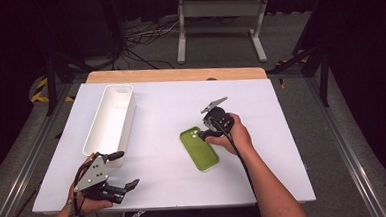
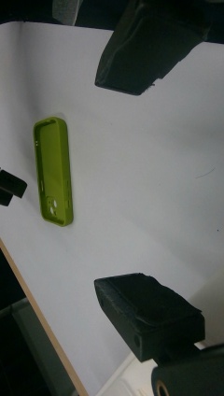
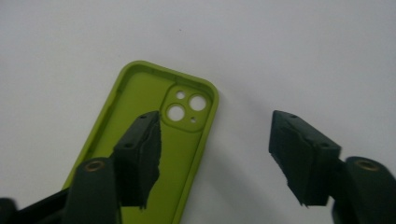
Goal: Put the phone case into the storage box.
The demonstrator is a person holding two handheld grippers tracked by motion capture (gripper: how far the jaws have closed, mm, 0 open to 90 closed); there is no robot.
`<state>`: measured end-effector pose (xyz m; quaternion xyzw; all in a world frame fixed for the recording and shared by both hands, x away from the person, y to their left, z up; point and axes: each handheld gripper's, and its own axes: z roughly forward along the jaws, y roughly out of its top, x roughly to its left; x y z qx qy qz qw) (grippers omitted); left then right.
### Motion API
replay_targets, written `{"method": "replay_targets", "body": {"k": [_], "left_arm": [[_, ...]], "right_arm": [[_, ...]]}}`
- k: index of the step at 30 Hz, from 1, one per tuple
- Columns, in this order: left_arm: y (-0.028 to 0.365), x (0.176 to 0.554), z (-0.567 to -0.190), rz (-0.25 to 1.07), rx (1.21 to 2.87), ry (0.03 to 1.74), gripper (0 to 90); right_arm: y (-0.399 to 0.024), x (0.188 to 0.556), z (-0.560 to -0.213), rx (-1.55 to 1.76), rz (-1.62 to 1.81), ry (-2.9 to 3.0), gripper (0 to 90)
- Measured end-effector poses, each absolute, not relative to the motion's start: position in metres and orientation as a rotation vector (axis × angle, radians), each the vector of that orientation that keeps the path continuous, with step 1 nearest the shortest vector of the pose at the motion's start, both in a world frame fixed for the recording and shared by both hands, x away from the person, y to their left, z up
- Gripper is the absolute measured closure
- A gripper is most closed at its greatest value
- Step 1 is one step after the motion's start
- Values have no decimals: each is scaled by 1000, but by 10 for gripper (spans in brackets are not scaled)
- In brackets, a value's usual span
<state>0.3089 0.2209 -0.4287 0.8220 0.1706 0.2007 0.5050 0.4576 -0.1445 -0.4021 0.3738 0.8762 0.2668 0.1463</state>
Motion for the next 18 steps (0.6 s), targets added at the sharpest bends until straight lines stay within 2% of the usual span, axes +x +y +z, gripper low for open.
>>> {"method": "replay_targets", "body": {"k": [6,16,18], "left_arm": [[219,308,-430,477,1997,402,67],[220,308,-430,471,2007,394,68],[220,308,-430,472,2009,392,68]], "right_arm": [[-137,473,-409,1151,715,2548,433],[-121,486,-418,1160,619,2601,596],[-117,488,-420,1160,593,2613,675]]}}
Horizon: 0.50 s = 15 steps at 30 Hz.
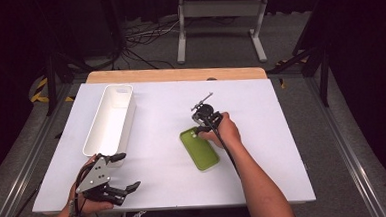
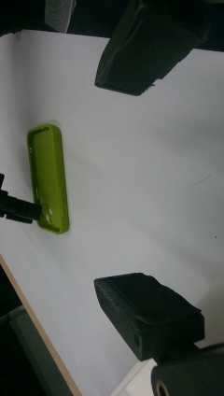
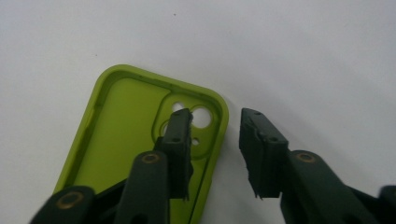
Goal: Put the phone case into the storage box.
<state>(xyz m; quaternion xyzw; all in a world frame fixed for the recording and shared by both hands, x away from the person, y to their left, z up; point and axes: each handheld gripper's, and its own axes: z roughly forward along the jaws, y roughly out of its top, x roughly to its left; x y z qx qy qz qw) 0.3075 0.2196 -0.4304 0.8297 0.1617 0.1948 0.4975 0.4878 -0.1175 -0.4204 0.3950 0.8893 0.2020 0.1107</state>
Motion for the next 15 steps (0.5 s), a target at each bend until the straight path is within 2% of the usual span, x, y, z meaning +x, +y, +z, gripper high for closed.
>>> {"method": "replay_targets", "body": {"k": [2,9,11,15], "left_arm": [[219,307,-430,479,2015,385,68],[218,307,-431,468,2017,385,69],[219,307,-430,476,2021,382,69],[218,307,-431,472,2027,381,69]], "right_arm": [[-116,488,-421,1159,588,2595,732],[-115,493,-424,1174,559,2613,768],[-115,494,-424,1175,558,2613,822],[-114,494,-425,1193,555,2590,855]]}}
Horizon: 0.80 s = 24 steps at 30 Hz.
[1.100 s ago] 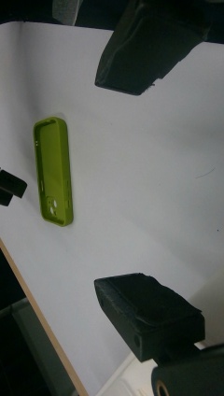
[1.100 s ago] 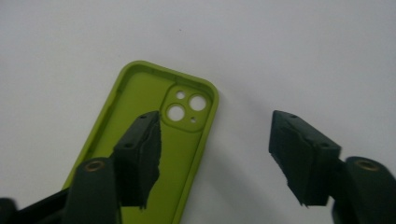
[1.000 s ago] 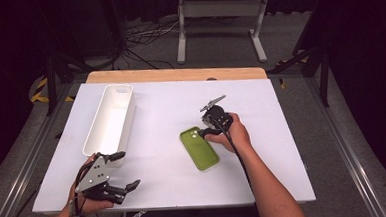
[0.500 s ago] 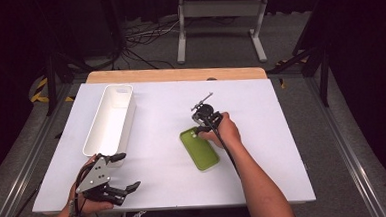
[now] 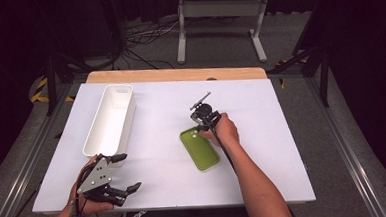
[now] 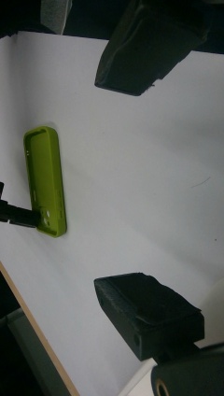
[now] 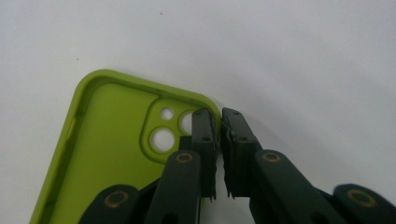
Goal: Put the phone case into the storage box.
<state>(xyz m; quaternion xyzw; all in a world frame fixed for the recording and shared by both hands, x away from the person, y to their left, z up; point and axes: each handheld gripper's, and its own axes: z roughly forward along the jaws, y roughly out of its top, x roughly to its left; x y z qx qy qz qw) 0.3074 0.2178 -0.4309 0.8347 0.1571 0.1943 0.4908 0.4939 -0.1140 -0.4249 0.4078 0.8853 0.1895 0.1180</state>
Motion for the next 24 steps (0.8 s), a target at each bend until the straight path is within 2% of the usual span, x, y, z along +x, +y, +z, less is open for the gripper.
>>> {"method": "replay_targets", "body": {"k": [7,24], "left_arm": [[218,308,-431,466,2021,393,69],[217,307,-427,476,1994,420,73]], "right_arm": [[-113,490,-424,1196,575,2524,868],[-144,451,-386,1177,908,2266,885]]}}
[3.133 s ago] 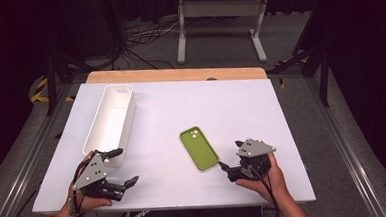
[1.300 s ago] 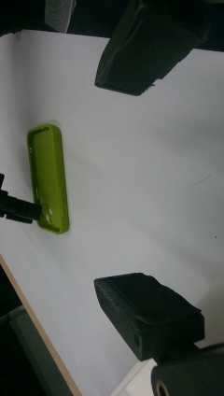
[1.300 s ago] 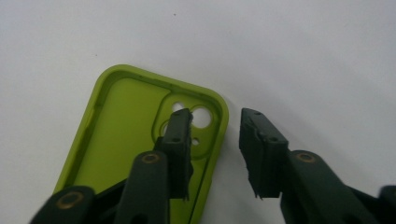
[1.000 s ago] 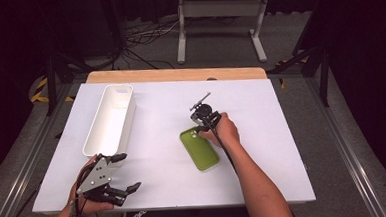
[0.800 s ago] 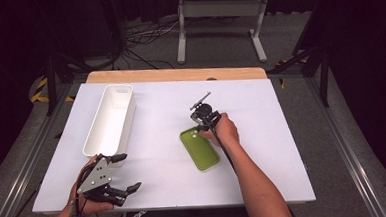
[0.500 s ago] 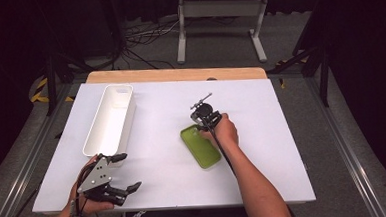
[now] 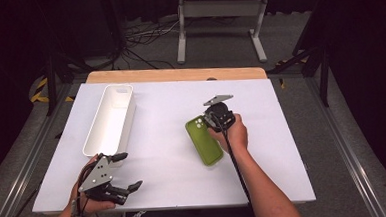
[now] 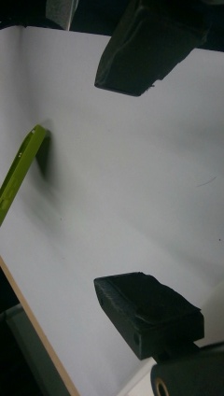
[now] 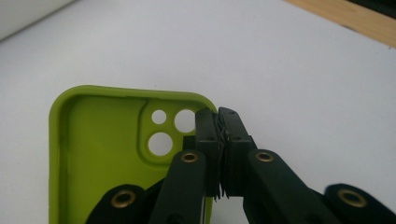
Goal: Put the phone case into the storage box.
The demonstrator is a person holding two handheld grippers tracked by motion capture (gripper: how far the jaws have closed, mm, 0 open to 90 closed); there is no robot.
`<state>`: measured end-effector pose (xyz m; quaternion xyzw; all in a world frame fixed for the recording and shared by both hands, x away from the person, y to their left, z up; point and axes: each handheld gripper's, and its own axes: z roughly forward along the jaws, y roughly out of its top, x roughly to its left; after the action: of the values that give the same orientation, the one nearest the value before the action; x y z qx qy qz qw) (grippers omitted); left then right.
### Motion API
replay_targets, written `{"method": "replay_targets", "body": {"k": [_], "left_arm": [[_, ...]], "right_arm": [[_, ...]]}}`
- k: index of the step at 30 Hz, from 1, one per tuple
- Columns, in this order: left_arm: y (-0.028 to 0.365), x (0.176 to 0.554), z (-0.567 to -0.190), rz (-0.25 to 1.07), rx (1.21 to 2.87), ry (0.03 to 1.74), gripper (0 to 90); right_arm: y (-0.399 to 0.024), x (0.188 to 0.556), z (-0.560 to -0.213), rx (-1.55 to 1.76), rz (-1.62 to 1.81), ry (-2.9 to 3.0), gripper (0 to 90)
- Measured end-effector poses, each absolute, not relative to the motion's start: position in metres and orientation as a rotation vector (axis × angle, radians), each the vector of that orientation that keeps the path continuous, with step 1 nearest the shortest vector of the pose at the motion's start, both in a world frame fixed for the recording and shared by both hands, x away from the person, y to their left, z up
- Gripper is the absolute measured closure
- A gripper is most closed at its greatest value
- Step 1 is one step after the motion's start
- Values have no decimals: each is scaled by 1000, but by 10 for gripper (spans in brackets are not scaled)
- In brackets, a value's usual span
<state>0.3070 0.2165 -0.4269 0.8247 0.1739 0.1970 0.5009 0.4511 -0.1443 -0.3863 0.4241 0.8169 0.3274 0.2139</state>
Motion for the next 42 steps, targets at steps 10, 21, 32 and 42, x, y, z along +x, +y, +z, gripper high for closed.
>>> {"method": "replay_targets", "body": {"k": [10,21,32,42], "left_arm": [[215,315,-416,396,1925,484,107],[168,325,-404,395,1911,503,139],[117,338,-386,356,1807,472,174],[92,349,-387,337,1768,555,277]], "right_arm": [[-159,424,-378,1144,1055,2107,886],[-162,397,-376,1101,1158,1962,887],[-148,380,-376,1024,1175,1909,886],[-136,363,-374,933,1165,1847,886]]}}
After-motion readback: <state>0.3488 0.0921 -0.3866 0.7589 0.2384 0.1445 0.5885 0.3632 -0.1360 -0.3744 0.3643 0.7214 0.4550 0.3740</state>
